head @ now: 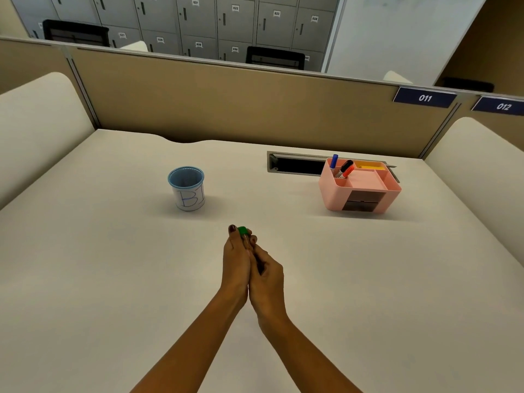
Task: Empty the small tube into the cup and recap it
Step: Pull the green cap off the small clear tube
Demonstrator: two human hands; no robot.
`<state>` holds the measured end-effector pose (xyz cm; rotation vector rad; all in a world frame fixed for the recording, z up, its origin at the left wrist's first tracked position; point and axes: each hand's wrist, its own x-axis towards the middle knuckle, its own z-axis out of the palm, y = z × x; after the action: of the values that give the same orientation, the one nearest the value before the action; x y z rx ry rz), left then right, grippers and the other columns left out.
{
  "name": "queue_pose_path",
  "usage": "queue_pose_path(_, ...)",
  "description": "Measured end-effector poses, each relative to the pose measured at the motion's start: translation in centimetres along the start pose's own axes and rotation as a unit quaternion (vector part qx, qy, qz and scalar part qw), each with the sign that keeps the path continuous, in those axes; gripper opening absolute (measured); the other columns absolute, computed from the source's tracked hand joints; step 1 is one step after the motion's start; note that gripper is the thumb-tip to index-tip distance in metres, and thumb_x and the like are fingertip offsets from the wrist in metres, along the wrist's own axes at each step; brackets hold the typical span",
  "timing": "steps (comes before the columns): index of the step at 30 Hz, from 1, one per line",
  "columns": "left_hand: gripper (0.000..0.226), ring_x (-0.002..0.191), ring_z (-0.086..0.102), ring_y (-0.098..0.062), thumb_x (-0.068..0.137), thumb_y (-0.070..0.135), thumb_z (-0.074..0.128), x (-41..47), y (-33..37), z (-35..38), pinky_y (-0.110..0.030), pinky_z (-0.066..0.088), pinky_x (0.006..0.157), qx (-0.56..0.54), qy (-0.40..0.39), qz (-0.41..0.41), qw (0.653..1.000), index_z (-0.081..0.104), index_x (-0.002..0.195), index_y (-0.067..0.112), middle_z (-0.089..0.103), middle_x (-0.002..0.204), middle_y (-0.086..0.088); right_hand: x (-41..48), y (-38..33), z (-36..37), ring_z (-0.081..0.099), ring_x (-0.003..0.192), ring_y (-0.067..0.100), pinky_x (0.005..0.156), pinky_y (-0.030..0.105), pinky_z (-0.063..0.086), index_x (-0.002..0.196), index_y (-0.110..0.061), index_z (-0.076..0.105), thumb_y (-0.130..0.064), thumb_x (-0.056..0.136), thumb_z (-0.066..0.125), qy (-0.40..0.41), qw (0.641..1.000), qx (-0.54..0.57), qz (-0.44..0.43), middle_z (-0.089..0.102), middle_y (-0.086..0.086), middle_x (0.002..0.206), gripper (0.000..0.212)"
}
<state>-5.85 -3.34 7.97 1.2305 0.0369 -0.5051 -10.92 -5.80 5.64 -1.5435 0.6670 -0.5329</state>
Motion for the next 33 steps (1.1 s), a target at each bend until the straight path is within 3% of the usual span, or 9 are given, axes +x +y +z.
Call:
queue_pose_path(3,0.048,0.091,0.064,-0.02,0.094,0.051,0.031,0.1,0.5,0.0,-0.028,0.052,0.079,0.006,-0.003,0.01,1.0,0.059,0.111,0.015,0.066,0.097,-0.003,0.0,-0.5,0.1,0.06,0.1,-0.002,0.082,0.003,0.046,0.129,-0.022,0.056,-0.022,0.097,0.051,0.002,1.0,-0.004,-0.015,0.062,-0.014,0.112,0.032)
queue_pose_path(7,0.037,0.08,0.065,-0.009,0.096,0.046,0.032,0.2,1.1,-0.1,-0.015,0.052,0.06,0.02,-0.008,0.036,0.999,0.062,0.095,0.024,0.067,0.087,0.004,0.3,-1.3,0.0,0.058,0.095,-0.009,0.078,0.001,0.046,0.126,-0.027,0.056,-0.025,0.097,0.051,-0.004,1.0,0.004,-0.025,0.06,-0.021,0.107,0.03)
queue_pose_path(10,0.039,0.08,0.066,-0.013,0.098,0.04,0.03,0.3,1.8,0.1,-0.021,0.052,0.067,0.049,-0.019,0.08,0.995,0.06,0.098,0.016,0.068,0.086,0.003,0.5,-1.5,-0.2,0.063,0.097,0.0,0.08,0.01,0.051,0.113,-0.035,0.056,-0.022,0.094,0.057,-0.008,1.0,0.022,-0.019,0.064,-0.016,0.105,0.023)
queue_pose_path(16,0.034,0.089,0.068,-0.012,0.098,0.037,0.033,0.0,2.1,0.3,-0.018,0.056,0.069,0.014,-0.034,0.094,0.995,0.061,0.101,0.019,0.07,0.096,0.003,0.6,-2.0,-0.5,0.065,0.096,-0.004,0.076,0.007,0.052,0.1,-0.043,0.057,-0.016,0.089,0.064,-0.011,0.998,0.059,-0.017,0.065,-0.02,0.103,0.03)
queue_pose_path(26,0.039,0.092,0.07,-0.016,0.097,0.04,0.032,-0.3,2.5,0.5,-0.026,0.057,0.075,-0.034,-0.042,0.097,0.994,0.065,0.1,0.019,0.072,0.097,-0.003,0.8,-2.5,-0.8,0.065,0.104,0.005,0.089,0.017,0.053,0.104,-0.039,0.058,-0.011,0.089,0.065,-0.008,0.996,0.086,-0.035,0.067,-0.014,0.108,0.032)
queue_pose_path(30,0.043,0.094,0.07,-0.02,0.096,0.045,0.032,-0.3,2.9,0.7,-0.031,0.055,0.08,-0.039,-0.039,0.092,0.994,0.065,0.103,0.018,0.072,0.099,-0.01,0.9,-2.8,-0.8,0.065,0.104,0.004,0.087,0.015,0.053,0.103,-0.038,0.059,-0.009,0.089,0.064,-0.01,0.994,0.098,-0.042,0.068,-0.013,0.108,0.033)
queue_pose_path(33,0.045,0.097,0.069,-0.021,0.096,0.045,0.031,-0.3,3.3,0.9,-0.034,0.054,0.085,-0.035,-0.043,0.101,0.993,0.064,0.106,0.016,0.071,0.105,-0.012,1.0,-3.1,-0.9,0.066,0.106,0.009,0.093,0.023,0.053,0.107,-0.034,0.059,-0.007,0.089,0.063,-0.014,0.993,0.107,-0.045,0.069,-0.006,0.111,0.032)
